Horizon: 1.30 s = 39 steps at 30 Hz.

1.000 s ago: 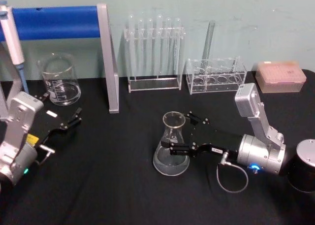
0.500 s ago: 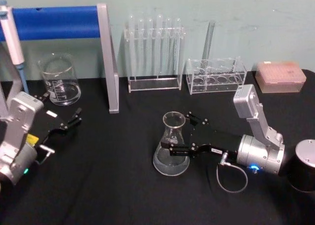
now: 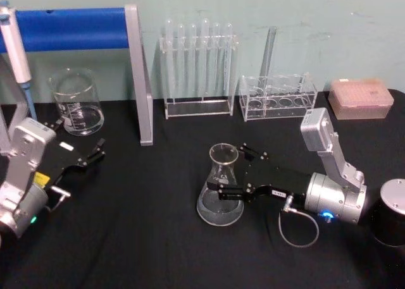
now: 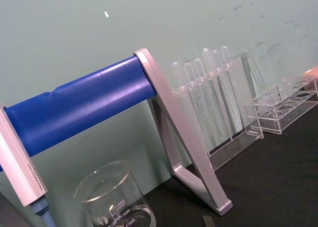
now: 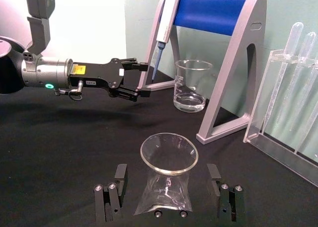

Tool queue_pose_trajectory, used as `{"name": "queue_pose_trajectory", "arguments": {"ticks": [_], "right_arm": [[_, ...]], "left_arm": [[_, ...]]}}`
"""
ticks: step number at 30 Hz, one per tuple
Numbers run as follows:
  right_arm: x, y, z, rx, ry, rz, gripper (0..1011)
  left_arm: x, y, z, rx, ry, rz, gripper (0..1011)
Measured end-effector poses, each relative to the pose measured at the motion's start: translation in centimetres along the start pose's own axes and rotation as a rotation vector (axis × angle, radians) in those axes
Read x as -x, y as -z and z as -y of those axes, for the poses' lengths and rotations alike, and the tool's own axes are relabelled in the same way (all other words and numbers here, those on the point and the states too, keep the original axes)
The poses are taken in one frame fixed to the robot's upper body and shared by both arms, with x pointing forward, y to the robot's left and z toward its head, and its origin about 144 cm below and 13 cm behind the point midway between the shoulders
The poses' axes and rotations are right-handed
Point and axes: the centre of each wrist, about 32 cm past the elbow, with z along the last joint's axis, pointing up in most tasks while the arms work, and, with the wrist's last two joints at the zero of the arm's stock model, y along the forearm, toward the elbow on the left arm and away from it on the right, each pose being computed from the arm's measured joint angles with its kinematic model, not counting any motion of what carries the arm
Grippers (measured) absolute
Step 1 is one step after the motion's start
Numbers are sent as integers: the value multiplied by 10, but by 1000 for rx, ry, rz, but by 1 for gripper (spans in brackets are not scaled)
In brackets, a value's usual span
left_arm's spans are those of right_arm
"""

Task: Grasp the erlenmeyer flask with one hand, shake it three times, then place it back.

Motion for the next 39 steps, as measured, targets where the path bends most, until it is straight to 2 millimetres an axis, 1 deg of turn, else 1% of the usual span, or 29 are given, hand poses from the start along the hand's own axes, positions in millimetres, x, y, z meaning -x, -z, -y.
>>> {"name": "queue_pose_trajectory", "arguments": {"ticks": [13, 19, 21, 23, 25, 30, 32, 34, 39], "right_arm": [[0, 0, 0, 0, 0, -1, 991], [0, 0, 0, -1, 0, -2, 869], [0, 0, 0, -1, 0, -2, 799], [0, 0, 0, -1, 0, -2, 763], [0, 0, 0, -1, 0, -2, 687], [0, 0, 0, -1, 0, -2, 547], [0, 0, 0, -1, 0, -2, 472], [0, 0, 0, -1, 0, -2, 456], [0, 0, 0, -1, 0, -2, 456]], "left_arm": [[0, 0, 0, 0, 0, 0, 1001], [0, 0, 0, 0, 0, 0, 1001], [0, 0, 0, 0, 0, 0, 1001], [0, 0, 0, 0, 0, 0, 1001], [0, 0, 0, 0, 0, 0, 1001], [0, 0, 0, 0, 0, 0, 1001], [0, 0, 0, 0, 0, 0, 1001], [0, 0, 0, 0, 0, 0, 1001], [0, 0, 0, 0, 0, 0, 1001]]}}
